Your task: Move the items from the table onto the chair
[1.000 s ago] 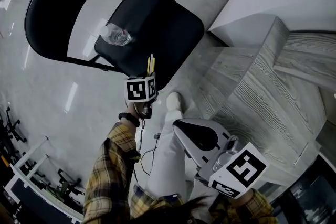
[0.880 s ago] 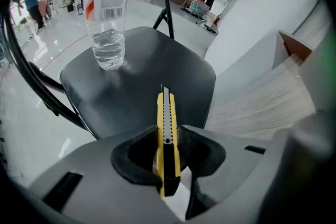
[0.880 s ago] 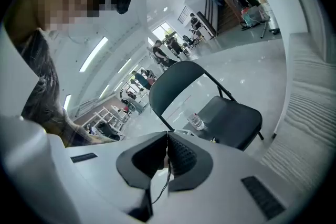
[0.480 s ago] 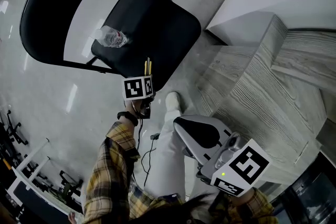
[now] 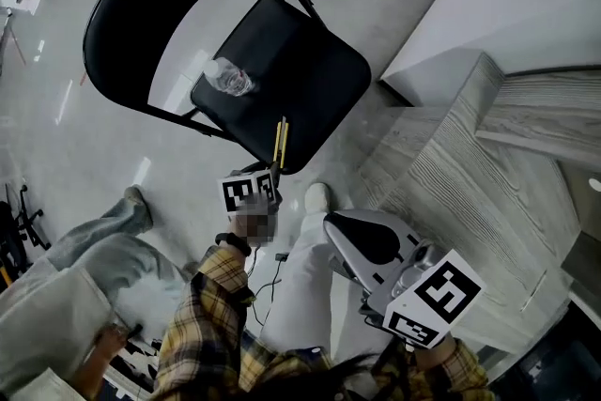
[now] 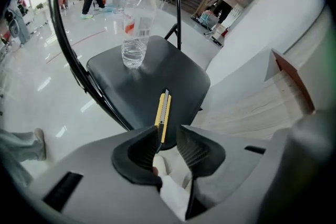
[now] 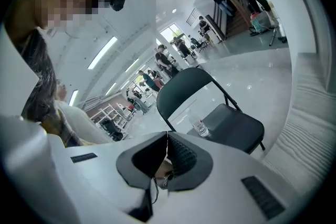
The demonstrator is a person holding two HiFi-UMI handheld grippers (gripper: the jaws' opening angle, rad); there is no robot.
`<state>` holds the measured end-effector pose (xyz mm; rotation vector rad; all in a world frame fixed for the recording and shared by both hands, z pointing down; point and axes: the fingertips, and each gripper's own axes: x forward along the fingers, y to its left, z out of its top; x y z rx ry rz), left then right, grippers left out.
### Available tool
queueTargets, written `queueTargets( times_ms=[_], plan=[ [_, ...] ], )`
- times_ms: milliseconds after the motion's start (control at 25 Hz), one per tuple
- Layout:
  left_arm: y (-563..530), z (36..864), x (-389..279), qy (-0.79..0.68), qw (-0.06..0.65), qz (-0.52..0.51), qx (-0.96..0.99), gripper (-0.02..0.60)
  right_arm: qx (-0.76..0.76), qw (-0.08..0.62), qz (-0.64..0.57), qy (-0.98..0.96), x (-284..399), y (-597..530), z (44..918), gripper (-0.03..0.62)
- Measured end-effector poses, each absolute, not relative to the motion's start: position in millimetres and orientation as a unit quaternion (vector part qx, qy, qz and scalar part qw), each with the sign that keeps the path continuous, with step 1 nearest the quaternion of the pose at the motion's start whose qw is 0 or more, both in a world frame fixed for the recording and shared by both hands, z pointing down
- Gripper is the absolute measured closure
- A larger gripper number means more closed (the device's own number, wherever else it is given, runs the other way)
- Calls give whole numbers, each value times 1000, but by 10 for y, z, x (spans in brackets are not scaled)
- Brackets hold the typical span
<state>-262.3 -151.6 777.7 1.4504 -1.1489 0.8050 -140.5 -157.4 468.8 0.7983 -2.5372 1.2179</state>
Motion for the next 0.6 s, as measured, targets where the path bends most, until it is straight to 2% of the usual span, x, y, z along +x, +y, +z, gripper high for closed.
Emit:
queueTargets(
  times_ms=[160, 320, 600],
  plan=[
    [-1307, 7354, -2595, -508, 528, 296, 613, 503, 270, 84, 396, -874, -1275, -1488, 4410, 576],
    [-1071, 6868, -2458, -534, 495, 272, 629, 532, 267, 69, 379, -883, -1021, -1196, 4103, 576],
    [-708, 5812, -1724, -564, 417, 229, 675, 575, 304, 53, 347, -885, -24, -450, 3565, 576]
  ],
)
